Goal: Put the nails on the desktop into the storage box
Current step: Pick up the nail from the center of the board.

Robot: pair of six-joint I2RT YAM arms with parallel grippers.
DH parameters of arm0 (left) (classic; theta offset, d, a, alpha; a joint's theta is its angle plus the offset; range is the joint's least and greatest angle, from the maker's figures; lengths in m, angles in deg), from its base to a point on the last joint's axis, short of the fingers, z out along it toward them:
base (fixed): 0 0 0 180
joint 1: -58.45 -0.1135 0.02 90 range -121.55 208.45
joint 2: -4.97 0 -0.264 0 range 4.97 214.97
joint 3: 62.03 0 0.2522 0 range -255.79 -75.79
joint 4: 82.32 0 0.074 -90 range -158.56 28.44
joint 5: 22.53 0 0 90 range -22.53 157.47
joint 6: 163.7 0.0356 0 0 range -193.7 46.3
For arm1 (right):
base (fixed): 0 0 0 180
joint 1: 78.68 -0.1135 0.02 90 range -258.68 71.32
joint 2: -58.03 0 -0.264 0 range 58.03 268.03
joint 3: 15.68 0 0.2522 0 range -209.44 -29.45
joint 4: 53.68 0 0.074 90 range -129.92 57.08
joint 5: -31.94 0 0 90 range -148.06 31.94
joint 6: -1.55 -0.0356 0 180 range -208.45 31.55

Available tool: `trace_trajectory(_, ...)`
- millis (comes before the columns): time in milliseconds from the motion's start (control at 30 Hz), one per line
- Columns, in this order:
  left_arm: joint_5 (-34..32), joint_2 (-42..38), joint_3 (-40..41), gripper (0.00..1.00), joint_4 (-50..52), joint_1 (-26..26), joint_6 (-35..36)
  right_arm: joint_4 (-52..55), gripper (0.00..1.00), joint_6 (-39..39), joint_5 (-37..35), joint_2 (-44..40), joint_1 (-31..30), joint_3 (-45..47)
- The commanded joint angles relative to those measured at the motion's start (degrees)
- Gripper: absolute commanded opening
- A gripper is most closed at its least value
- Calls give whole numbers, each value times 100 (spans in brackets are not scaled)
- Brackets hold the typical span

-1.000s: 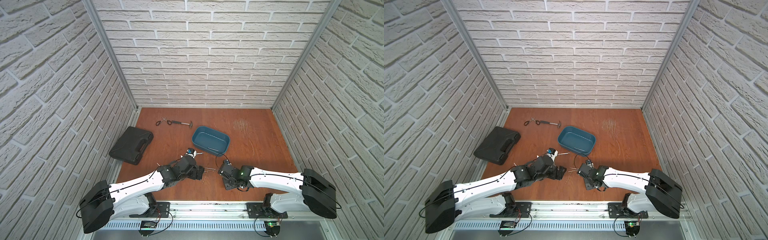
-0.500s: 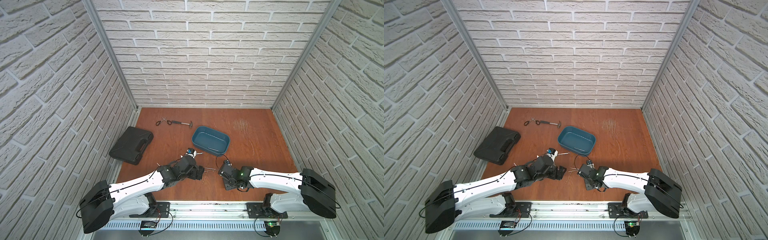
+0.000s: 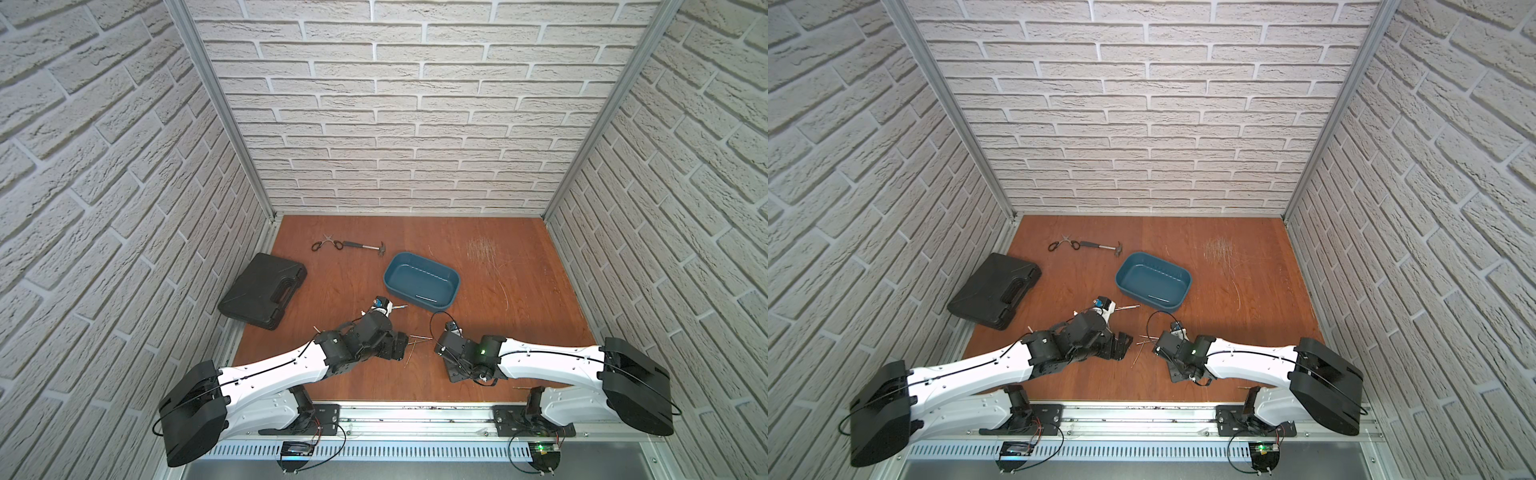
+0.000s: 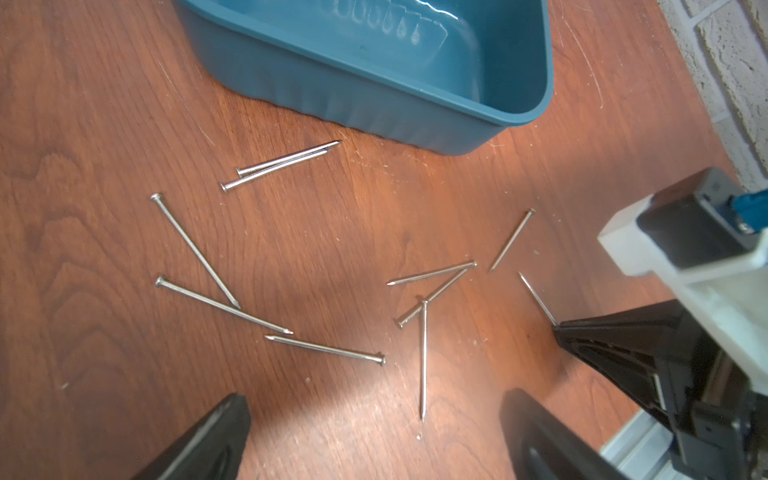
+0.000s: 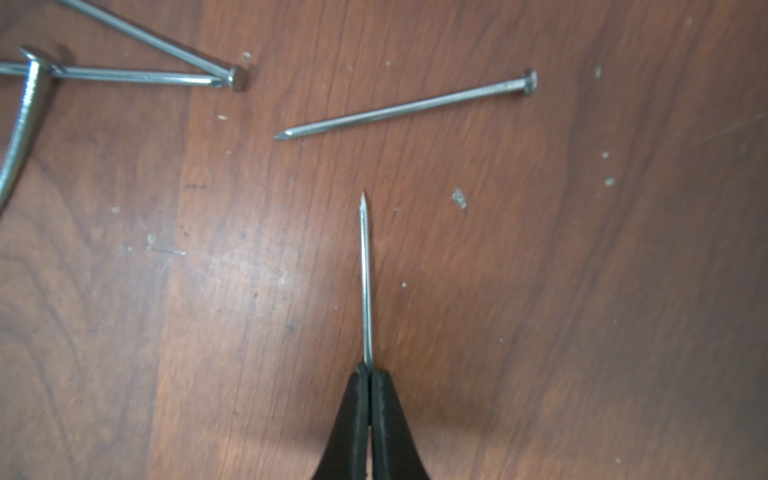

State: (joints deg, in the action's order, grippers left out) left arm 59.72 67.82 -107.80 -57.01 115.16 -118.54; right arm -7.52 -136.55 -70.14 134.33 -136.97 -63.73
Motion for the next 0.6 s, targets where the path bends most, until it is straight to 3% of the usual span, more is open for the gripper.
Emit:
trace_trajectory(0, -69, -37, 47, 98, -171, 25, -16, 159, 3, -124, 76, 22, -78, 168)
trace_trajectory(567, -237, -325, 63, 98, 24, 25, -16, 966, 3, -147, -317, -1115, -78, -220)
